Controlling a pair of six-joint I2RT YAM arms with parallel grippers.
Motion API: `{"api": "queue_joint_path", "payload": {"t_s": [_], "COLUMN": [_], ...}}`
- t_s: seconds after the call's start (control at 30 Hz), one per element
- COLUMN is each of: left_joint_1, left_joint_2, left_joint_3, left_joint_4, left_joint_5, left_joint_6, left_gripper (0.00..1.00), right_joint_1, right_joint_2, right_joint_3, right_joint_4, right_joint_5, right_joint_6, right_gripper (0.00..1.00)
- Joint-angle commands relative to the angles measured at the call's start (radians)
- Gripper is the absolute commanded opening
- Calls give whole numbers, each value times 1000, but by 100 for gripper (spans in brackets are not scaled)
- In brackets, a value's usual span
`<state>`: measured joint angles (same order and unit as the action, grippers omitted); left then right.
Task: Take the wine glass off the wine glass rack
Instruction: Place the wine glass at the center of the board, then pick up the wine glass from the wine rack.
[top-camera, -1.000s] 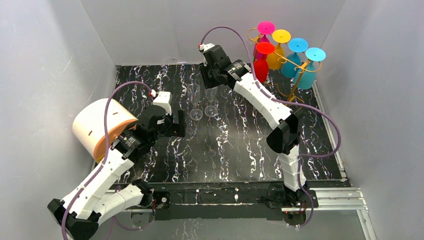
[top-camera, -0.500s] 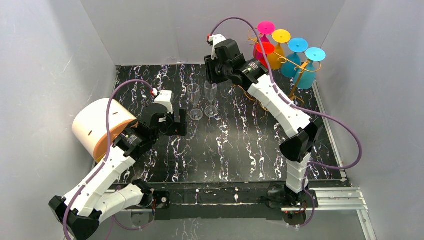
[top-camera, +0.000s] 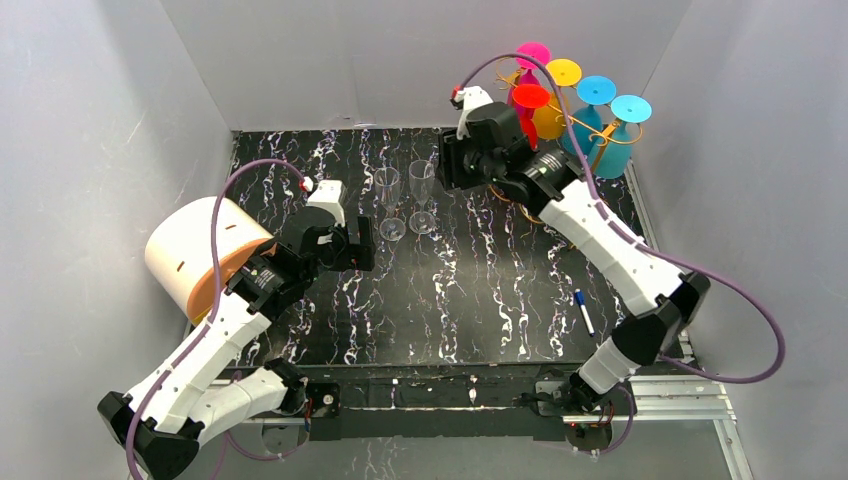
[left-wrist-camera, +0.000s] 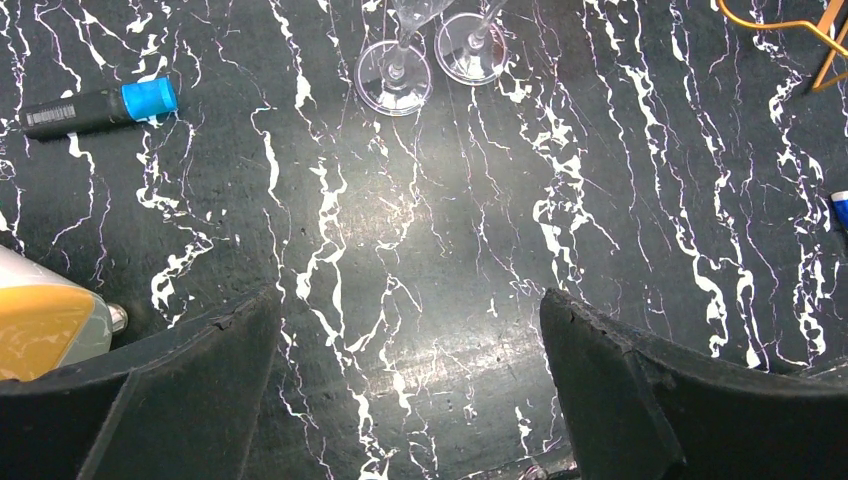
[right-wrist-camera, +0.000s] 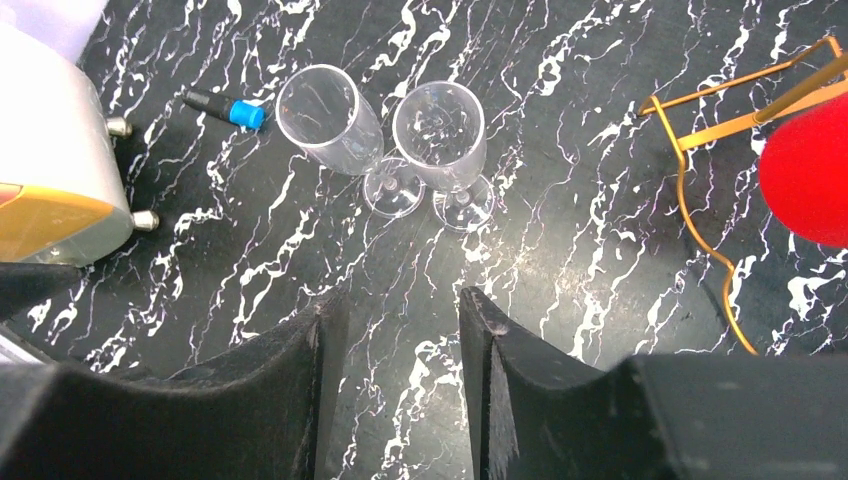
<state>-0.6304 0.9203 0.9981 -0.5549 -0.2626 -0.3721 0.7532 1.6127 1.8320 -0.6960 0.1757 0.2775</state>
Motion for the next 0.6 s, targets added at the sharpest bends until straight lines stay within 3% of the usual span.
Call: {"api": "queue_joint_path", "payload": {"t_s": [0.0,0.57], "left_joint_1": [5,5], "left_joint_2": [-16,-37], "left_joint_3": [29,27], "left_joint_4": [-1,-22], "left_joint_5": [-27,-68], "left_joint_6": [-31,-93], "left_gripper": [98,98], "right_joint_1": [3,0], "right_joint_2": [-109,-293], "right_joint_3": [-85,-261], "right_joint_4": [112,156], "right_joint_5": [30,73], "right_joint_6": [32,55], "right_gripper": [54,65]}}
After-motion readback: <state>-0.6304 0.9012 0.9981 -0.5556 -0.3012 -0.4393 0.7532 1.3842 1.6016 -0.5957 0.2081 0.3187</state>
